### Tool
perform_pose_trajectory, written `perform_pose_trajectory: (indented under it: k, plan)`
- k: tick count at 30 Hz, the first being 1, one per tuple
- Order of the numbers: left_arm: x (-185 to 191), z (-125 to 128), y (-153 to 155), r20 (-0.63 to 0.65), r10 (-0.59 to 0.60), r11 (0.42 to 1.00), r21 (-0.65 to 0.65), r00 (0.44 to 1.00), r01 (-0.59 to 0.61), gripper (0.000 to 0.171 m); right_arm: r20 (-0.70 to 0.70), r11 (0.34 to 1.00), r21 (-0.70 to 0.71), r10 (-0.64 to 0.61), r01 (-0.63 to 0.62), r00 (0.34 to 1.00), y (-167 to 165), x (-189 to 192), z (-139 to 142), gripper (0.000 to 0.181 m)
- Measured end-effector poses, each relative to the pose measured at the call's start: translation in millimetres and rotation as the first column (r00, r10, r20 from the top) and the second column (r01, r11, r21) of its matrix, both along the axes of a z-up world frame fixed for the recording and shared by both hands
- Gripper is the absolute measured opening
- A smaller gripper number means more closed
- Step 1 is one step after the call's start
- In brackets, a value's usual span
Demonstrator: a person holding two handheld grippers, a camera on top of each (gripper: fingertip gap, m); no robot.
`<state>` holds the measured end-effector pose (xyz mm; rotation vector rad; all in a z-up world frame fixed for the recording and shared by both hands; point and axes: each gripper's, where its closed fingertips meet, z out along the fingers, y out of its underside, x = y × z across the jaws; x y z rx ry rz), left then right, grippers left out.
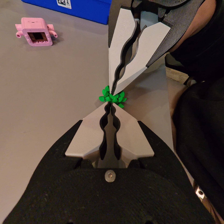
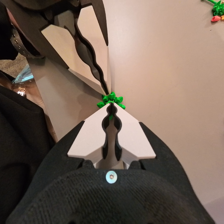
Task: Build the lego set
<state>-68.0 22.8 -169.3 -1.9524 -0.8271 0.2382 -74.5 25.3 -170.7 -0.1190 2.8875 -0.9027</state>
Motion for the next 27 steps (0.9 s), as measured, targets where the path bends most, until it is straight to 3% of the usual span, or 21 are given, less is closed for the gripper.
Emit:
perform_pose_trajectory:
  k: [9,21,27]
  plan:
    - [2,14,-2,-0.033,-0.014,0.995,0.096,0.999,0.017,0.0,0.018,1.0,-0.013,-0.003,0.004,1.0,0,0,0,0.0]
    - [3,11,5,-0.031,-0.029,0.997,0.074,0.999,0.031,0.01,0.02,1.0,-0.013,-0.009,0.009,1.0,0,0,0,0.0]
    - [4,11,8,-0.041,-0.034,0.998,0.06,0.999,0.037,0.006,0.017,1.0,-0.012,-0.01,0.01,1.0,0,0,0,0.0]
